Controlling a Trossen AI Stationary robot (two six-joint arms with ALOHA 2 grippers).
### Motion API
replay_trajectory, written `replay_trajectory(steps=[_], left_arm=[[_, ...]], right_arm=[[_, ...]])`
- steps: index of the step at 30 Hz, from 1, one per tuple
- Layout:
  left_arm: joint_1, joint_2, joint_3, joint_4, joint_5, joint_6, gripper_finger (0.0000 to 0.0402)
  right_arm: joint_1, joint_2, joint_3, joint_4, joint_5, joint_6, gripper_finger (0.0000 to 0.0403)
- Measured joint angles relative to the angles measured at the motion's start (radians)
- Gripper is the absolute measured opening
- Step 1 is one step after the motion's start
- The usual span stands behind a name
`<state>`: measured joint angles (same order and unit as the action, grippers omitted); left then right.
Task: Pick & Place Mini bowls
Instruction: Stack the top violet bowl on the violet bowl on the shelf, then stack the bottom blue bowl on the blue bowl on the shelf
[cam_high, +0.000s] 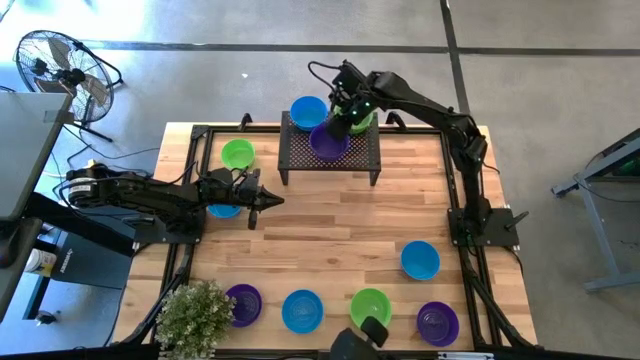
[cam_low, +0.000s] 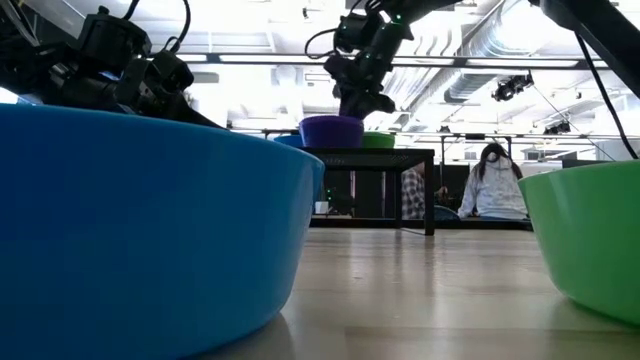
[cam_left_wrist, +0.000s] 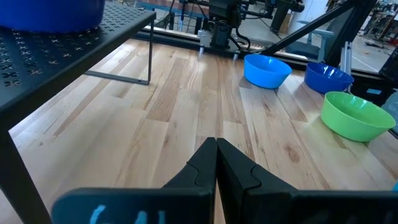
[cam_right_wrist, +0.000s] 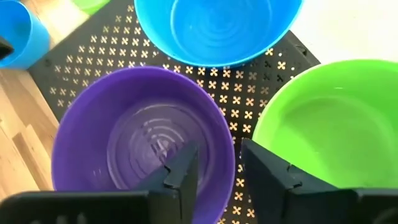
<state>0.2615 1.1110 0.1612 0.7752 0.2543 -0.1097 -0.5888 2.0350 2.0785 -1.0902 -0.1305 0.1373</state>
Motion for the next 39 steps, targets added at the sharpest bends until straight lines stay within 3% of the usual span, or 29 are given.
replay_trajectory(steps=[5,12,22,29,39], left_arm=[[0.000,0.000,0.000,0.000,0.002,0.000,0.0000],[0.000,0.000,0.000,-0.002,0.003,0.000,0.0000],[0.000,0.000,0.000,-0.027,0.003,-0.004,0.0000],[0.000,0.000,0.000,-0.038,0.026,-0.027,0.0000],[-0.089,0.000,0.000,-0.041,0.017,-0.021,0.0000]], right_arm=[[0.020,-0.028,0.000,-0.040,0.067,-0.097,0.0101],[0.110,-0.096,0.000,-0.046,0.202,-0.205,0.0008],[0.248,-0.117,-0.030,0.132,0.197,-0.290,0.0003],[0.314,-0.281,-0.407,0.490,0.144,-0.294,0.0002],[0.442,-0.739,-1.123,1.055,0.231,-0.214,0.0001]])
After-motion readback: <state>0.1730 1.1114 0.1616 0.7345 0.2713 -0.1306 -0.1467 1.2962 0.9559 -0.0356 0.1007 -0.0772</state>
